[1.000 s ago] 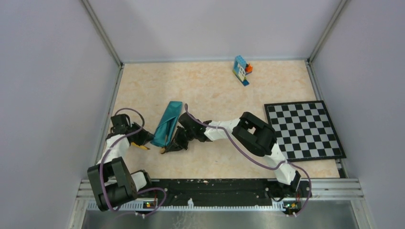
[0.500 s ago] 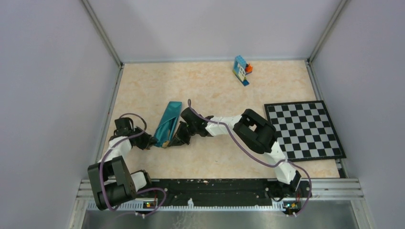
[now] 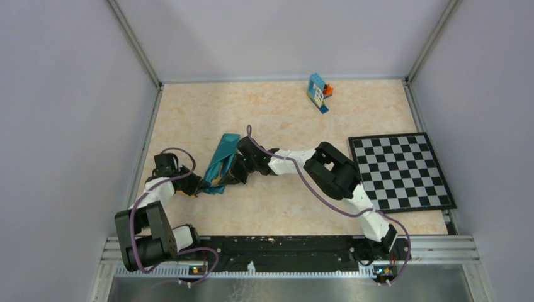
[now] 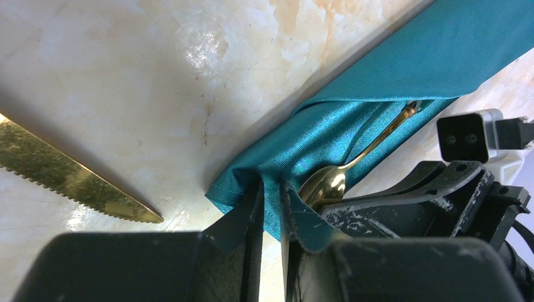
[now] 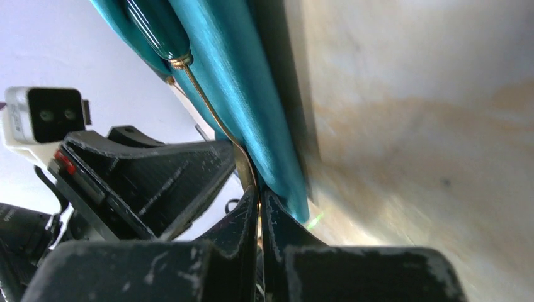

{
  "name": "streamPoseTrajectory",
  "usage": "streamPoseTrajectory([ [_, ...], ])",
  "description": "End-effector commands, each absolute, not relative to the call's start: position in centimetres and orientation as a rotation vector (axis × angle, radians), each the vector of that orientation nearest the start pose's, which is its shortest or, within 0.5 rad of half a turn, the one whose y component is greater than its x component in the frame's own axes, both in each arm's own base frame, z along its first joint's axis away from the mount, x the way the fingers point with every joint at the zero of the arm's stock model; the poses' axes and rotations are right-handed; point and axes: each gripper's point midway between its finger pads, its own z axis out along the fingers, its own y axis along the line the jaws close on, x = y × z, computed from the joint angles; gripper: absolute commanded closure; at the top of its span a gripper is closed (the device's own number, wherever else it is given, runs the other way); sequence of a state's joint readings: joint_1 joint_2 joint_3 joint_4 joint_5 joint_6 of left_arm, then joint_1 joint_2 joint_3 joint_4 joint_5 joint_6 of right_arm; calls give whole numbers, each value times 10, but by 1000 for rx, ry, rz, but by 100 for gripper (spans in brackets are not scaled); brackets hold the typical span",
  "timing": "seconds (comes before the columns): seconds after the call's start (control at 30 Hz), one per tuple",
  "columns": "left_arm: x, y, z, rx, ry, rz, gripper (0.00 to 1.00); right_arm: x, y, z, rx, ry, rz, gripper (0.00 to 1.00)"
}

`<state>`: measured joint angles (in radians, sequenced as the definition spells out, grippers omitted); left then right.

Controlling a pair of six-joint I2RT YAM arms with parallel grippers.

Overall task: Fold the napkin into a case and place the utensils inside
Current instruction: Insert the spoon into the folded napkin.

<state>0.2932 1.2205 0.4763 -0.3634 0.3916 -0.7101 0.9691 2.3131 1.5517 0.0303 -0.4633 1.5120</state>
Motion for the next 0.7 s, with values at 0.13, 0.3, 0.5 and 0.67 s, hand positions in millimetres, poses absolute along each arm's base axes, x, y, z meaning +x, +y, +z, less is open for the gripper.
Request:
streamPoseTrajectory([
  [0.13,226,-11,6,-1246,2470,-495,80,254,532,8,668,2896,1337,100],
  [0.3,226,-11,5,-1247,2470,-494,80,262,539,10,658,2853,1377,100],
  [0.5,226,-10,4,-1249,2480,-490,80,271,545,9,663,2808,1369,100],
  [0.67,226,-9,4,-1250,2483,-481,80,278,549,3,664,2780,1367,100],
])
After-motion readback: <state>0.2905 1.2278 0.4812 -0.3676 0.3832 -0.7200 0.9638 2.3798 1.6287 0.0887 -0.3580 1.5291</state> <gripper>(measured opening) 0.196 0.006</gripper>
